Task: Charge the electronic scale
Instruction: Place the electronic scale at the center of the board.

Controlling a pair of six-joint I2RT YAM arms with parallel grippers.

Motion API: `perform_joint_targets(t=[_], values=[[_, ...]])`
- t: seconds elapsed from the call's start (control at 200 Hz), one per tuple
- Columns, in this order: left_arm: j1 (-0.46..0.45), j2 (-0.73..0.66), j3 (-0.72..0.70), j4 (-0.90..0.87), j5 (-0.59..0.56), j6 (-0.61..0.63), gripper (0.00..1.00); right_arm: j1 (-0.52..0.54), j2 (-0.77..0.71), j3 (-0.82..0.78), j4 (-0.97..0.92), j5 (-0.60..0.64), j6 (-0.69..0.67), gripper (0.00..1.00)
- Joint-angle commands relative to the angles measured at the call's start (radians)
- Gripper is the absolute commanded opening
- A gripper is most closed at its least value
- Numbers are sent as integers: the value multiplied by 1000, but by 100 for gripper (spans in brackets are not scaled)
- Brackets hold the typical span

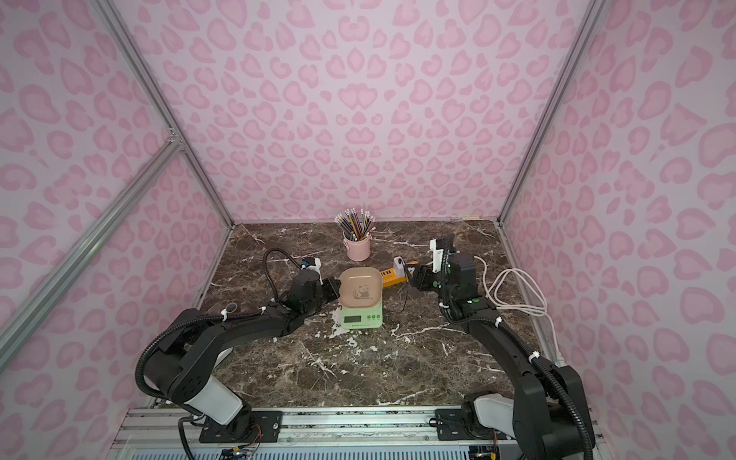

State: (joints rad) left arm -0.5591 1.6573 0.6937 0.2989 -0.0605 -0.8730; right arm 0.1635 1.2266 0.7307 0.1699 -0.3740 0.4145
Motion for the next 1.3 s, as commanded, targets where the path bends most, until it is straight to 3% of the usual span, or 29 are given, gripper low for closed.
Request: perform_joint_targets(t=[0.0, 0.27, 0.305, 0.39, 0.485, 0.59, 0.63, 0.815, 0.965, 1.17, 1.22, 1.3], values=[[-5, 14, 24, -11, -81, -44, 5, -30, -11, -8, 2, 152, -8, 68], [-7, 48, 40, -58, -116, -47, 7, -122, -27, -79, 55, 277, -6, 74], [-7, 46, 46, -70, -116, -35, 15, -134, -27, -87, 60, 282, -6, 74], [-7, 23, 64, -113, -140, -4, 47, -149, -30, -116, 81, 323, -22, 76], [-3, -33, 90, -179, -213, 72, 72, -169, -29, -162, 119, 371, -41, 79], [7, -136, 98, -233, -370, 216, 92, -195, -29, -205, 187, 410, -67, 82], [18, -189, 85, -232, -430, 288, 97, -197, -23, -222, 233, 441, -92, 88], [175, -401, -110, 3, -584, 585, 99, -205, 23, -320, 461, 543, -188, 96], [281, -476, -352, 385, -588, 811, 94, -213, 52, -454, 722, 545, -221, 99], [334, -324, -496, 828, -436, 916, 94, -214, 123, -499, 876, 538, -264, 99], [344, -284, -519, 937, -381, 941, 94, -215, 150, -528, 989, 530, -273, 99], [357, -225, -505, 989, -337, 962, 94, -227, 213, -516, 1030, 470, -278, 99]])
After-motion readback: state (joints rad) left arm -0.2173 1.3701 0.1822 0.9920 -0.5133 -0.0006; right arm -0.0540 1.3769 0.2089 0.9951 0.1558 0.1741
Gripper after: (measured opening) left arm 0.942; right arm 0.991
